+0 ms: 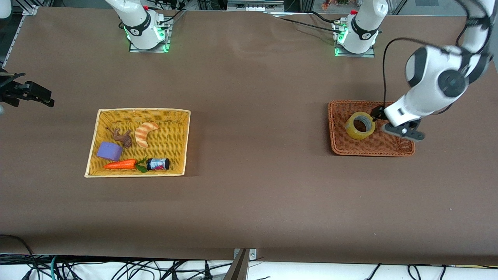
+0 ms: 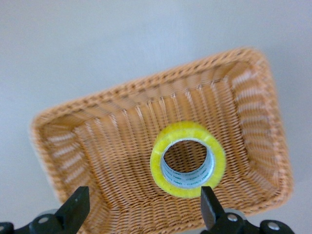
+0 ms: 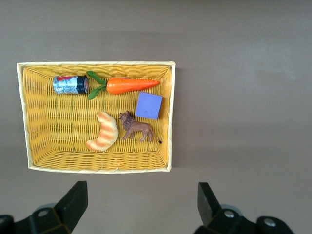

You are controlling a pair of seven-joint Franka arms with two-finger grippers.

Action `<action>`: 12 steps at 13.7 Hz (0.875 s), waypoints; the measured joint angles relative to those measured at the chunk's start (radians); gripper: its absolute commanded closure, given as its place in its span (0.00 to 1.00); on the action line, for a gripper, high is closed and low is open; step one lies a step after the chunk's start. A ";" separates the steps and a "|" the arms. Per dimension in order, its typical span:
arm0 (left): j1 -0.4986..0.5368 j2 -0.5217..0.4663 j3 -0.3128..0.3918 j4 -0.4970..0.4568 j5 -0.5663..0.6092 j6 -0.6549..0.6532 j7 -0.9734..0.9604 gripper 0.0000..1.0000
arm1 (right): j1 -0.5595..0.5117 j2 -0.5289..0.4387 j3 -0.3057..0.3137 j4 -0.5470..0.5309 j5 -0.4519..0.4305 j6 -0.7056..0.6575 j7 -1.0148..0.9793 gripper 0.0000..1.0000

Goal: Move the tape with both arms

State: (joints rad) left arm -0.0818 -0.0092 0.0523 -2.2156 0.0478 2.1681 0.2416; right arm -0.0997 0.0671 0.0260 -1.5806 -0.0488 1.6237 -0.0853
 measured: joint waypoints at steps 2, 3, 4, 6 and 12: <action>-0.003 -0.144 -0.012 0.008 -0.005 -0.054 0.000 0.00 | 0.000 0.000 0.000 0.001 0.000 0.000 0.000 0.00; -0.004 -0.198 -0.023 0.032 -0.014 -0.112 -0.001 0.00 | 0.000 0.000 0.000 0.001 0.000 0.000 0.000 0.00; -0.006 -0.231 -0.031 0.084 -0.018 -0.191 -0.002 0.00 | 0.000 0.000 0.000 0.001 0.000 0.000 0.000 0.00; -0.008 -0.226 -0.036 0.236 -0.019 -0.344 -0.003 0.00 | 0.000 0.000 0.000 0.001 0.000 0.000 0.000 0.00; -0.008 -0.009 -0.057 0.542 -0.020 -0.530 -0.112 0.00 | 0.000 0.001 0.000 0.001 0.000 0.000 0.000 0.00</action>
State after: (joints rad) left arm -0.0898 -0.0182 -0.0045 -1.6733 0.0282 1.6385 0.1292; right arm -0.0998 0.0678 0.0261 -1.5793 -0.0484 1.6237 -0.0852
